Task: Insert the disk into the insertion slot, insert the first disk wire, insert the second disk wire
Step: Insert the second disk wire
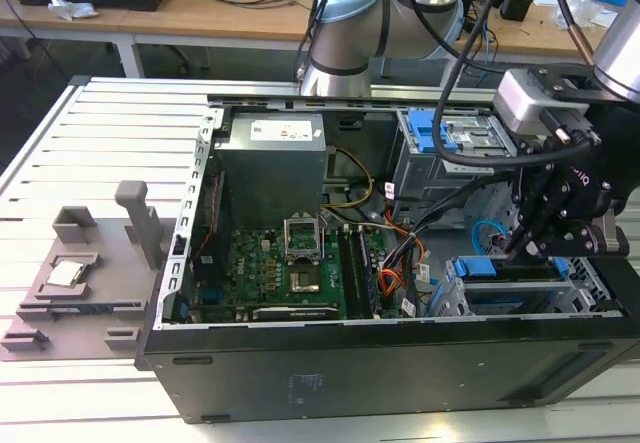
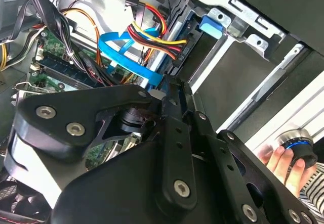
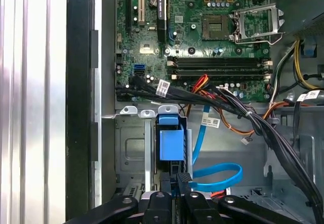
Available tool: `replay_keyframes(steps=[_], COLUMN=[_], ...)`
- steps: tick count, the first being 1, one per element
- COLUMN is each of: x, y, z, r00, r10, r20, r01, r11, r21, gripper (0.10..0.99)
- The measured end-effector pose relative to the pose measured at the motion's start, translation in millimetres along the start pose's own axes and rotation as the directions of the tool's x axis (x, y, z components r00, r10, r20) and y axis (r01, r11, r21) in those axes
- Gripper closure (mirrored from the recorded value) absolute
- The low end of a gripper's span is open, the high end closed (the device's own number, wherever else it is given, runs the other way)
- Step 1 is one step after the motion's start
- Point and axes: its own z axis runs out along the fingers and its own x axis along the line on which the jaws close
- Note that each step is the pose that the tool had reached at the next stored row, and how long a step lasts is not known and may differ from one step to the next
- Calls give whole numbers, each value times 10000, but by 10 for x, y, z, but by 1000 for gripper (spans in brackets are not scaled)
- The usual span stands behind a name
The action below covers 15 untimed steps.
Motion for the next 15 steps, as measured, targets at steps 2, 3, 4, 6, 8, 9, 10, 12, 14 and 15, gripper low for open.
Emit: replay_keyframes(steps=[2, 3, 4, 6, 8, 9, 10, 12, 14, 15], x=[-11, -16, -23, -23, -24, -24, -24, -24, -24, -24], y=[-25, -34, -46, -49, -50, -51, -51, -51, -52, -52], z=[-1, -2, -3, -2, 3, 10, 16, 23, 30, 35], r00=[10000, 10000, 10000, 10000, 10000, 10000, 10000, 10000, 10000, 10000], r10=[0, 0, 0, 2, 0, -1, 0, 0, -1, -1], r20=[0, 1, 1, 0, 0, 2, 1, -4, 2, 8], r01=[0, 0, 0, -2, 0, 1, 0, 0, 1, 1], r11=[10000, 10000, 10000, 10000, 10000, 10000, 10000, 10000, 10000, 10000], r21=[0, 0, 0, 0, 0, 0, 0, 0, 0, 0], gripper=[922, 922, 922, 922, 922, 922, 922, 922, 922, 922])
